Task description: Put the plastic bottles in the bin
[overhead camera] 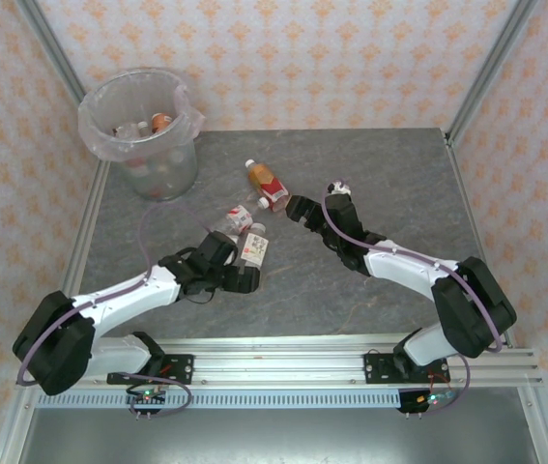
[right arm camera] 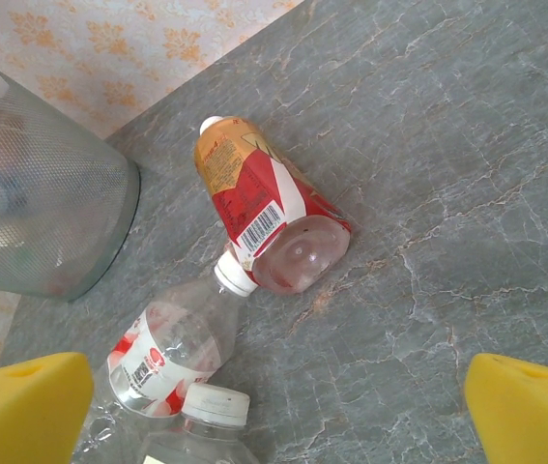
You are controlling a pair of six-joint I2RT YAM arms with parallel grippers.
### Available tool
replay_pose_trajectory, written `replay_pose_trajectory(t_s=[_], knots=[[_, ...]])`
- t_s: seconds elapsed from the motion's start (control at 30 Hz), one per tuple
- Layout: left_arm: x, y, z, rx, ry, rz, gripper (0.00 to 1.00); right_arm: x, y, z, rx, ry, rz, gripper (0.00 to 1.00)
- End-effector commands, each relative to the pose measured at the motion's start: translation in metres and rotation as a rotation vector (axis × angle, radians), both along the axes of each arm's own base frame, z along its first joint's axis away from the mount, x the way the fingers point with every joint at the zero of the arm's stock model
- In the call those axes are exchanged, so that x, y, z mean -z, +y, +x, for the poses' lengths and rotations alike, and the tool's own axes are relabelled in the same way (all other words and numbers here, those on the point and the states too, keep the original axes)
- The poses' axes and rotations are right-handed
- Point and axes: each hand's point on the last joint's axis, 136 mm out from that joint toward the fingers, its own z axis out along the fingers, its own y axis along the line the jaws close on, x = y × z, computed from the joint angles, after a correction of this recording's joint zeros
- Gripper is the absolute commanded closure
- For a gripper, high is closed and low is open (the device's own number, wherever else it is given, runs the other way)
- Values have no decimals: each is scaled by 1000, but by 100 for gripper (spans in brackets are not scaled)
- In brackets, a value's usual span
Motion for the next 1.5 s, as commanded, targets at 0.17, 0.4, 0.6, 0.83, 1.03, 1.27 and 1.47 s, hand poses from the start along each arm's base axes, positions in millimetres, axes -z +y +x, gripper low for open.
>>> replay_pose_trajectory(t_s=[0.17, 0.4, 0.6, 0.83, 1.03, 1.27, 1.47], knots=[[-1, 4, 32, -150, 1, 89, 0, -11, -2, 0, 11, -27, 15, 1], [4, -12, 41, -184, 23, 176, 0, -8, -10, -4, 32, -32, -1, 1], [6, -24, 46, -221, 11, 169, 0, -8, -15, -7, 42, -36, -9, 1], [-2, -38, 52, -199, -11, 98, 0, -8, -19, -9, 50, -43, -24, 1], [7, -23, 68, -306, -3, 219, 0, -6, -19, -9, 52, -38, -23, 1], [19, -26, 88, -370, -11, 229, 0, -9, -22, -11, 57, -49, -26, 1], [15, -29, 107, -355, -41, 250, 1, -9, -23, -12, 54, -50, -30, 1]])
